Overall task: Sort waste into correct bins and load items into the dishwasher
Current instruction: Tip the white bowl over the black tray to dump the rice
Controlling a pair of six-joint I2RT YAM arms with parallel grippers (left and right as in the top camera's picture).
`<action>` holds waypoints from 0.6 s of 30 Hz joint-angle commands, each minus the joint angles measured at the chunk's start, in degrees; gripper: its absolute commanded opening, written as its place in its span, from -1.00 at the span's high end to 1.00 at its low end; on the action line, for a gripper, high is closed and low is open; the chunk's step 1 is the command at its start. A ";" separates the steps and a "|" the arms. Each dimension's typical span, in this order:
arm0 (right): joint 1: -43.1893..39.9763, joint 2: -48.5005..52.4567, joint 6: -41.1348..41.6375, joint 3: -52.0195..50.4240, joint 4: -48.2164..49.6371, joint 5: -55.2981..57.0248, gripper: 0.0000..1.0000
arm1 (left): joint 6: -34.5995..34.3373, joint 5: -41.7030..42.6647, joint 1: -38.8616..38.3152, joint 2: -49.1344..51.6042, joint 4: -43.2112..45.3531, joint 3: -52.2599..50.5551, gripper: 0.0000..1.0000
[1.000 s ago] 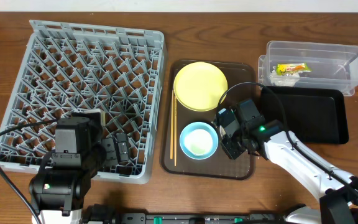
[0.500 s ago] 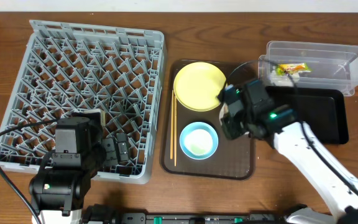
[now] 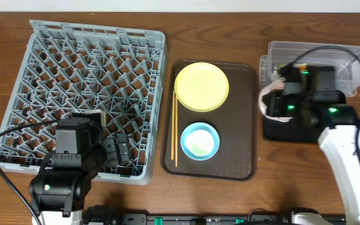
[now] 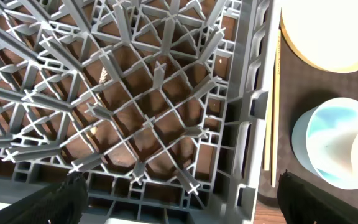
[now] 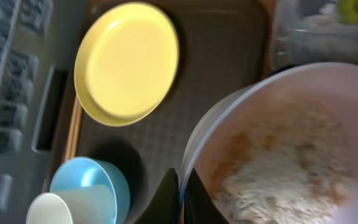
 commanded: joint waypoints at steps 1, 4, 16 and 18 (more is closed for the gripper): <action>-6.91 2.62 1.16 -0.02 -0.02 -14.12 0.98 | -0.11 0.59 -0.22 -0.11 -0.15 1.16 -0.96; -10.88 5.51 0.98 -0.33 -0.15 -21.38 0.98 | -0.11 0.59 -0.22 -0.11 -0.15 1.16 -0.96; -20.61 16.55 -0.94 -0.33 -0.35 -38.82 0.98 | -0.11 0.59 -0.22 -0.11 -0.15 1.16 -0.96; -22.23 18.29 -0.94 -0.33 -0.33 -41.51 0.98 | -0.11 0.59 -0.22 -0.11 -0.15 1.16 -0.96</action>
